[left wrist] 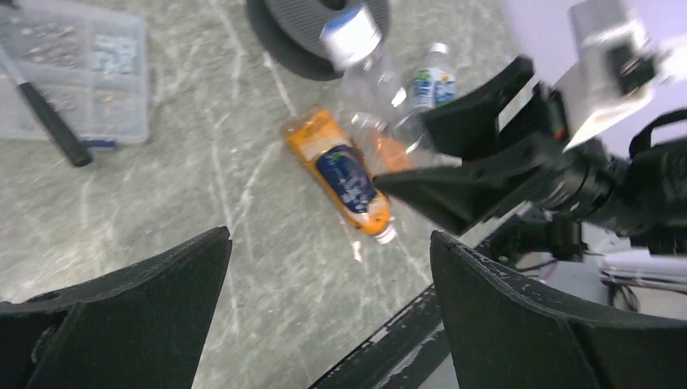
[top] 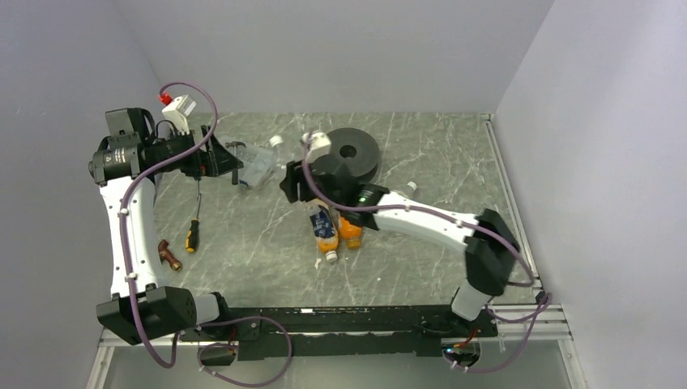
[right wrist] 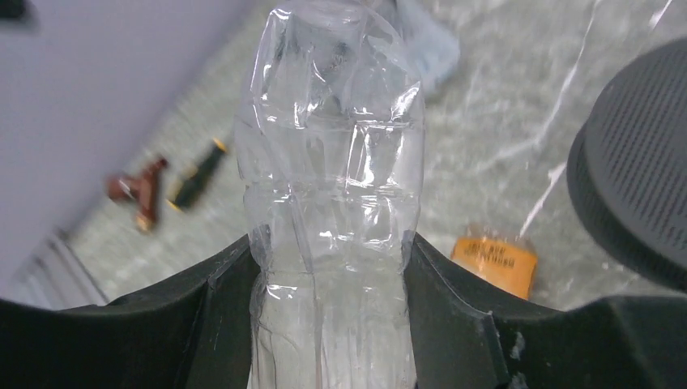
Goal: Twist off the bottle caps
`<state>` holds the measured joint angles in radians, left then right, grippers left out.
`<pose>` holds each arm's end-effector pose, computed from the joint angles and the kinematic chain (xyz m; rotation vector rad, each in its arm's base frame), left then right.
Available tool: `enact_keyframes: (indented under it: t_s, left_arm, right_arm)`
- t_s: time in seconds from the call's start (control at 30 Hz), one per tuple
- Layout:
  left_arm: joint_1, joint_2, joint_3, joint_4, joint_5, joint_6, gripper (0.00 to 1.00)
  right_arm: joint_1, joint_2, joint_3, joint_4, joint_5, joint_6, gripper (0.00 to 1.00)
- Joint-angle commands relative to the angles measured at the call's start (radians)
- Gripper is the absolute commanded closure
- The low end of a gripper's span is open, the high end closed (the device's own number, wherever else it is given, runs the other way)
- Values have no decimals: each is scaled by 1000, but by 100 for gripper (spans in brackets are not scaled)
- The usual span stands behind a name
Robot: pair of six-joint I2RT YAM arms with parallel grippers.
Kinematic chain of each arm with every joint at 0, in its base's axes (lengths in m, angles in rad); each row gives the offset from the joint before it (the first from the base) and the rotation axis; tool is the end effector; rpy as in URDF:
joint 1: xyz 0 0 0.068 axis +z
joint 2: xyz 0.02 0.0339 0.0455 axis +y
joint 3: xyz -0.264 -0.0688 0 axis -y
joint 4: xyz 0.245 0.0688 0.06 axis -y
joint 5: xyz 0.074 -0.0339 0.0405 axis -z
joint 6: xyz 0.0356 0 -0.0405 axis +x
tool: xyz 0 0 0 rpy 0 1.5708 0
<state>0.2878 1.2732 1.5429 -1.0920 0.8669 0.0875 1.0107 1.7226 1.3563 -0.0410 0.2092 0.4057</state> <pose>0.2271 0.0389 0.4179 0.1729 2.1662 -0.8155 0.2241 0.3435 0.2996 -0.4720 1.9841 0.7082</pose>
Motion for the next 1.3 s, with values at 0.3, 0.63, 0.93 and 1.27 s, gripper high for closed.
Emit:
enact_keyframes:
  t_s: [0.3,0.63,0.93,1.27]
  left_arm:
    - [3,-211,-231,357,544,-211,1]
    - [-13,-220,-294,305,569,-124,1]
    - [-43,-211,-308,281,505,-32,1]
    - [-114,-219,-348,382,462,-109,1]
  right_arm:
    - [-36,-190,-185,617,47,492,51]
    - [20,-73,-64,736,24,594,55]
    - [37,-68,-54,762,-28,554,58]
    - [44,-28,-52,884,-173,615,58]
